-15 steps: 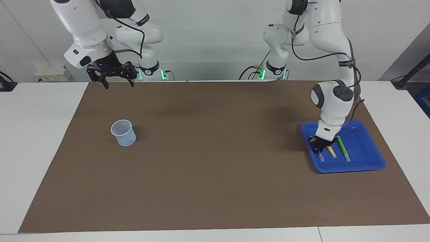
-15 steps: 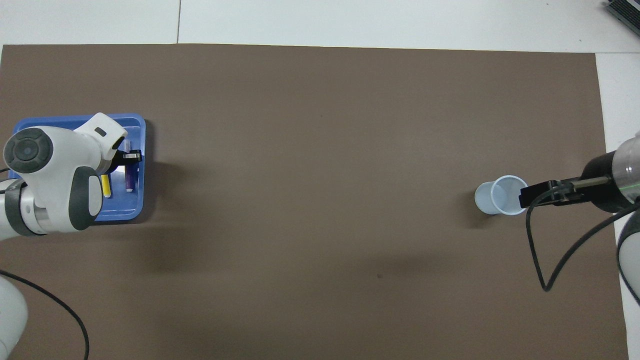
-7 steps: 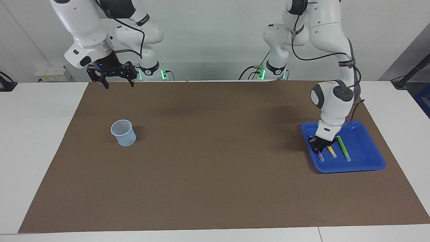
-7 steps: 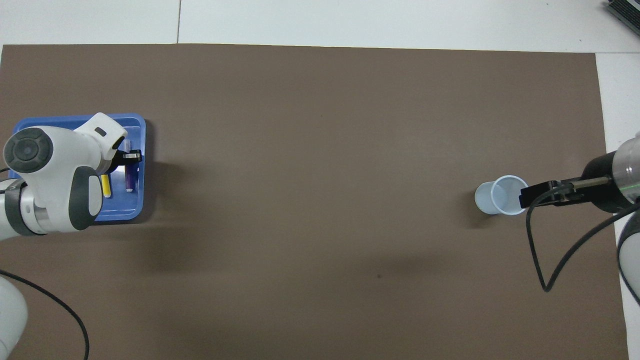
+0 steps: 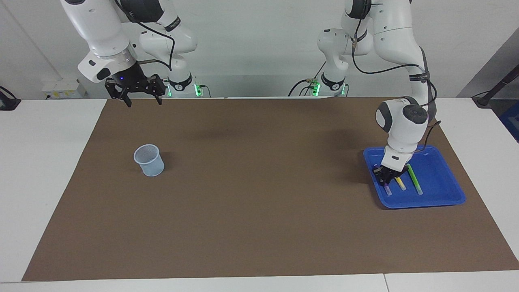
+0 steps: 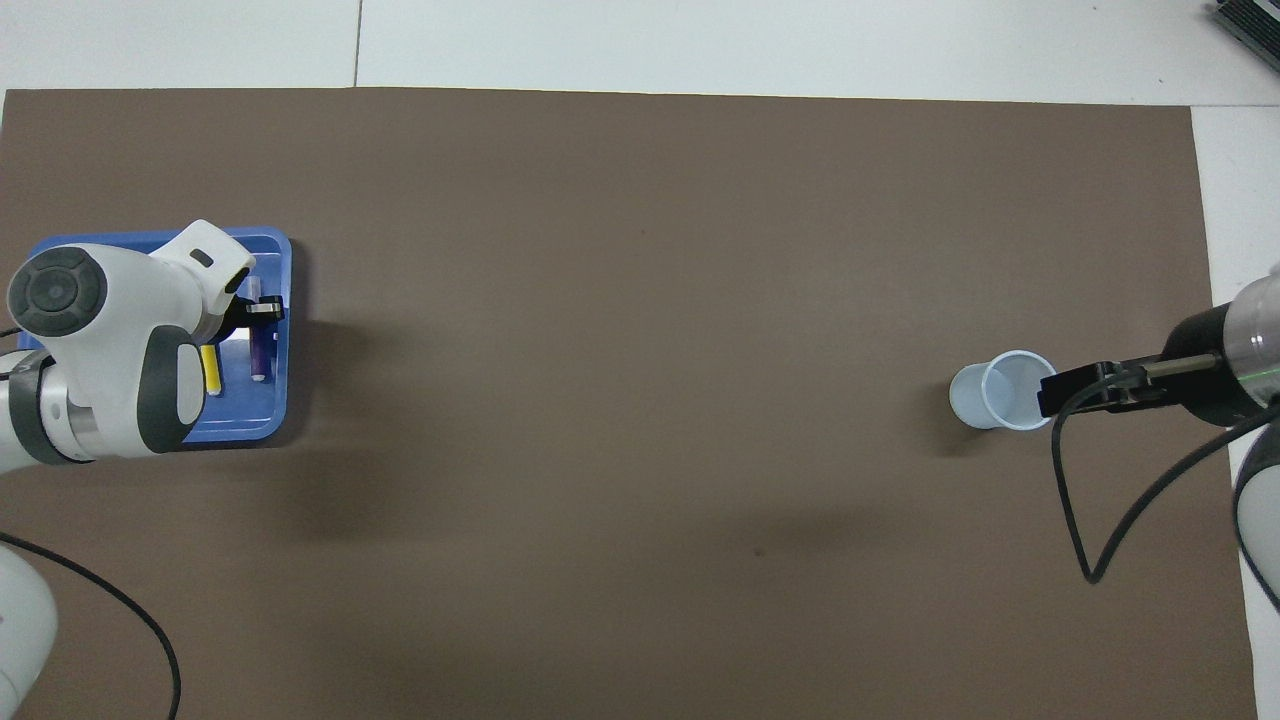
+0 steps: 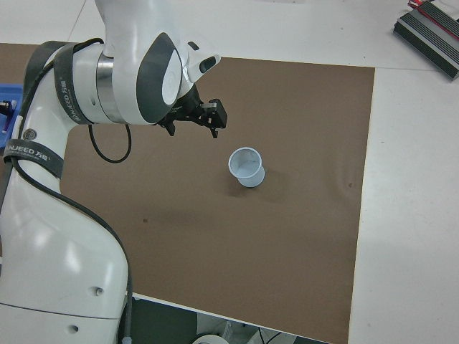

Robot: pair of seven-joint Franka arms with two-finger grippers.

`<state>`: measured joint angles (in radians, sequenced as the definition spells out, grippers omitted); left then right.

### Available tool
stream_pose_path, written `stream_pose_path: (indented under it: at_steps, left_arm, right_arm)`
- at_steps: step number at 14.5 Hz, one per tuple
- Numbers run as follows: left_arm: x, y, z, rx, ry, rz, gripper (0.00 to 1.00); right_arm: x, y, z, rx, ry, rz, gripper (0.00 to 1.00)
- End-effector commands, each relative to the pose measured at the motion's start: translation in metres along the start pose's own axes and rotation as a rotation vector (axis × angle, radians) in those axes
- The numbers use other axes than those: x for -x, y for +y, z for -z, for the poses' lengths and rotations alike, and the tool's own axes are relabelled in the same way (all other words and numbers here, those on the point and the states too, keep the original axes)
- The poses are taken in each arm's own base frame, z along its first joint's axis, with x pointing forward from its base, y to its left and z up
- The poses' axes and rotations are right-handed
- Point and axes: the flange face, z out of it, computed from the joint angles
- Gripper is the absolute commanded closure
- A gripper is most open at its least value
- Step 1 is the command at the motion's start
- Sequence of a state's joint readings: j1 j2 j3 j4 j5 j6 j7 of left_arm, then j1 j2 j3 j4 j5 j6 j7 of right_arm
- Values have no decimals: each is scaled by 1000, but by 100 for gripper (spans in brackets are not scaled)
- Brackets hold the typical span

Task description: Transfer and insert pens with both arms

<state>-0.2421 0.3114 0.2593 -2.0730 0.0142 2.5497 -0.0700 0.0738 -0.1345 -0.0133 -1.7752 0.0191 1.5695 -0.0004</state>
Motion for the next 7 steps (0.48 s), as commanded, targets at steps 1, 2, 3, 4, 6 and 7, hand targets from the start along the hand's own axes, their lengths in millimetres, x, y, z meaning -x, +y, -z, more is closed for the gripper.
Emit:
stream_pose_path:
  at_steps: [1, 2, 3, 4, 6, 7]
  left_arm:
    - [-4, 2, 0, 2, -22, 2, 100]
    - [-4, 2, 2, 3, -19, 3, 100]
    - [-3, 1, 2, 3, -22, 3, 100]
    - [-3, 0, 3, 2, -28, 4, 100]
    - [-2, 0, 5, 4, -30, 4, 100]
    - [-1, 1, 7, 5, -38, 3, 100]
  right_arm:
    - [7, 0, 0, -17, 15, -14, 0]
    - [7, 1, 0, -17, 15, -15, 0]
    - [7, 1, 0, -17, 13, -15, 0]
    - [7, 1, 0, -17, 13, -15, 0]
    - [7, 1, 0, -17, 13, -15, 0]
    - [7, 1, 0, -17, 13, -15, 0]
